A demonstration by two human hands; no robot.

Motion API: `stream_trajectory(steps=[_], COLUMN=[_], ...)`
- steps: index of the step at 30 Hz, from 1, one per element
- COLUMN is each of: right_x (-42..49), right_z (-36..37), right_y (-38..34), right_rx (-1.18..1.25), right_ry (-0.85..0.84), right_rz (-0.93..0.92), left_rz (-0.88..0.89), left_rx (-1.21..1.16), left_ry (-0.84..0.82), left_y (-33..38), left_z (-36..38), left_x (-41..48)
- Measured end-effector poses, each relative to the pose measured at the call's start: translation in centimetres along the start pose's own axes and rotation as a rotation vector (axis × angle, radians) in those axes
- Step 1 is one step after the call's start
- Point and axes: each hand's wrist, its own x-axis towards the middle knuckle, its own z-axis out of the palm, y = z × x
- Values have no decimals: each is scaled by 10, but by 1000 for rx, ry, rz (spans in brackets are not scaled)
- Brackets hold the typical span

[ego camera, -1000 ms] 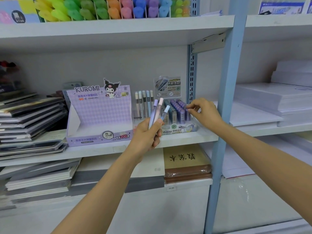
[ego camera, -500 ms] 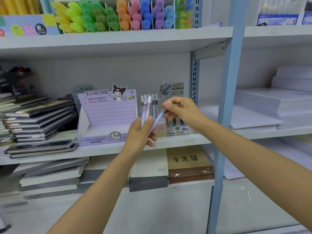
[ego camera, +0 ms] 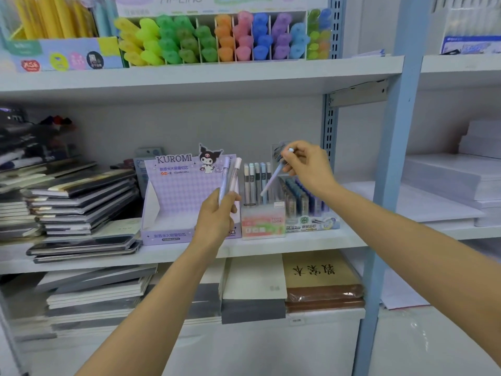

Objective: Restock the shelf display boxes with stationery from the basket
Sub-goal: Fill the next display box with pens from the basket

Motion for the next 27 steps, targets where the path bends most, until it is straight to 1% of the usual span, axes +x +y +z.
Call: stream_trajectory(steps=[2, 5, 9, 13, 22, 27], right_x=[3, 7, 12, 18, 22, 21], right_z=[7, 19, 28, 27, 41, 43], right_y=[6, 12, 16, 16, 19, 19], right_rx=[-48, -106, -178, -236, -274, -431], right_ry=[-45, -97, -126, -198, -78, -51], right_rz=[-3, -6, -56, -89, -120, -184], left_rz=[45, 77, 80, 84, 66, 54], left_rx=[47, 55, 67, 88, 38, 19], left_ry=[3, -39, -48, -72, -50, -32], left_y=[-5, -10, -13, -12, -10, -12], left_z=[0, 0, 0, 1, 1, 0], left_x=[3, 7, 11, 13, 13, 12])
